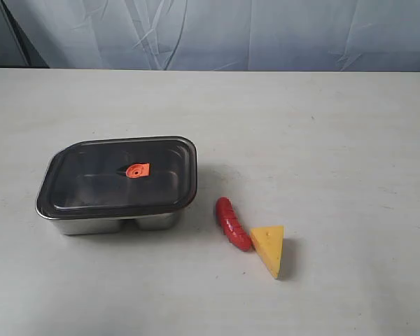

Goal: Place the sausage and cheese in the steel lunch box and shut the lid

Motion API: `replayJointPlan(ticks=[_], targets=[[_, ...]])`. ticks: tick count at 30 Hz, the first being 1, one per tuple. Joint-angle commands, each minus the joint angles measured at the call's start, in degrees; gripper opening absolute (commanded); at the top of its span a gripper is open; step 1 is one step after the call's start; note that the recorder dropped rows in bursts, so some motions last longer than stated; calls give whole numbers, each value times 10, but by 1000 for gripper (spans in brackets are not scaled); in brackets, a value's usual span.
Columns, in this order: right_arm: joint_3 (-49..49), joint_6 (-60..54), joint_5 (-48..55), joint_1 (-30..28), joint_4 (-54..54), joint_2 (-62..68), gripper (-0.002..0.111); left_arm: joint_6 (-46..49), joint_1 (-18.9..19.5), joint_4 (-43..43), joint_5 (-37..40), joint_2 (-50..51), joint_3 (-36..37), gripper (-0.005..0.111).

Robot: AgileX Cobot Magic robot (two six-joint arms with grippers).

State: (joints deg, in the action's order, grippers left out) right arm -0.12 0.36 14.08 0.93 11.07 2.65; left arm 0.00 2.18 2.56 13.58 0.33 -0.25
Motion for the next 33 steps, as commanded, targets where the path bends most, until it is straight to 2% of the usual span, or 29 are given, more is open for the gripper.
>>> replayJointPlan(ticks=[1,9,11,14,16,18,20,22,27,33], targets=[[1,-4,-6,-3,-2,-1,-1,0,1,2,0,-3,2,0],[1,-4,-12,-3,-3,-1,-1,0,1,2,0,-3,2,0],[1,-4,-52,-3,-6,-1,-1,0,1,2,0,-3,2,0],[1,4,-167,-3,32,-1,-1,0,1,2,0,-3,2,0],[1,51,-247,-3,94,-1,-1,0,1,2,0,-3,2,0],[1,161,-309,-3,158,-1,-1,0,1,2,0,-3,2,0],[1,250,-341,-3,199,-1,-1,0,1,2,0,-3,2,0],[1,273,-353,-3,204,0,-1,0,1,2,0,-3,2,0],[-13,361,-296,-2,165,0,-1,0,1,2,0,-3,2,0],[-124,375,-126,-2,96,58,-1,0,1,2,0,-3,2,0]])
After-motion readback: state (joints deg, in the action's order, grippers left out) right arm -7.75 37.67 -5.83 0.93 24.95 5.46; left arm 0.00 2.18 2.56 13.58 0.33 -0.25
